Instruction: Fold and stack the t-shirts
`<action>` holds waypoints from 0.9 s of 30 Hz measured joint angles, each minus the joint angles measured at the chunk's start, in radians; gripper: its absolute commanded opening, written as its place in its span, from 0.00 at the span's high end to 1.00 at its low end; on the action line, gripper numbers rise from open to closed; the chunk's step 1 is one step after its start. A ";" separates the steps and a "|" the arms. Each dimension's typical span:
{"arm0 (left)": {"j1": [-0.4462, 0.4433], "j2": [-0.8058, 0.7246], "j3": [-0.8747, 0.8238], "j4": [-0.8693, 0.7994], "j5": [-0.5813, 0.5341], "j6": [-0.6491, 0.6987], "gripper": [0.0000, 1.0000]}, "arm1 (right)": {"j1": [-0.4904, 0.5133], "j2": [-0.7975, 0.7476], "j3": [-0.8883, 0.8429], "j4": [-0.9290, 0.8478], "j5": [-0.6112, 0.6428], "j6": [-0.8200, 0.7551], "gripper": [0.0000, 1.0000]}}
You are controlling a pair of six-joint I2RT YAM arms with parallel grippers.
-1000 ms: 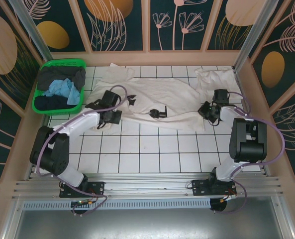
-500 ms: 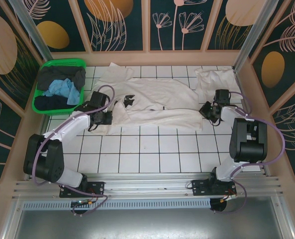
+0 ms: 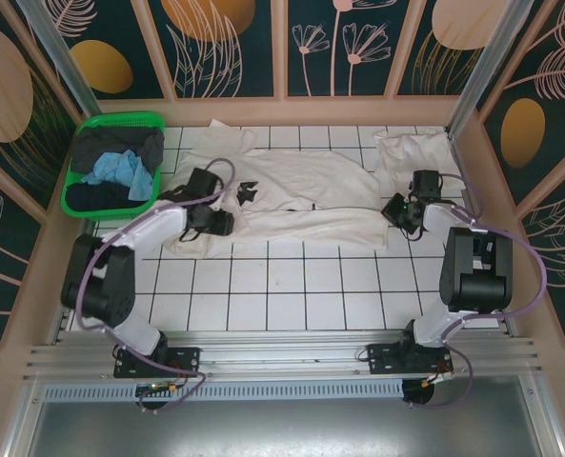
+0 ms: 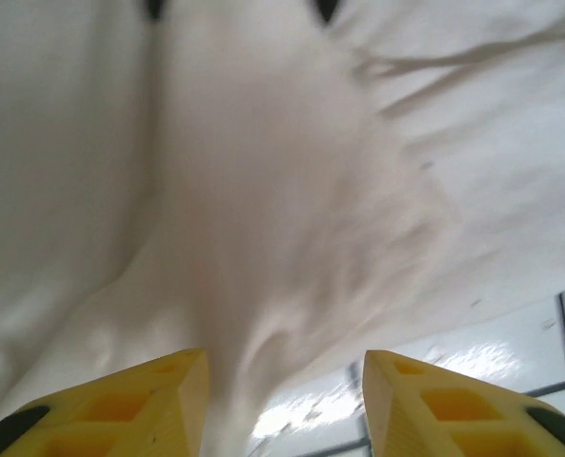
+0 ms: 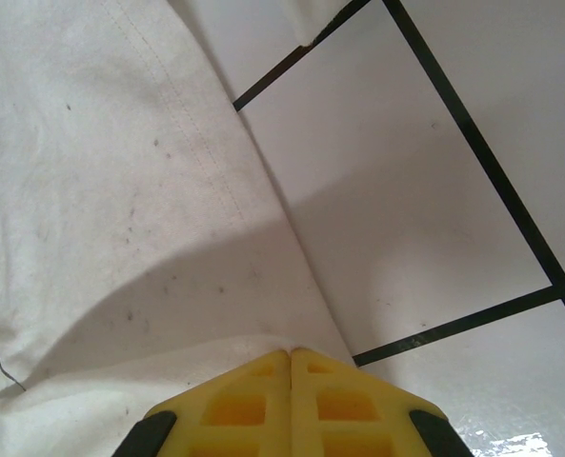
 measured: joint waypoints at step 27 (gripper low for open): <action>-0.113 0.251 0.167 0.021 -0.049 -0.016 0.97 | 0.000 0.000 -0.016 0.003 -0.005 -0.016 1.00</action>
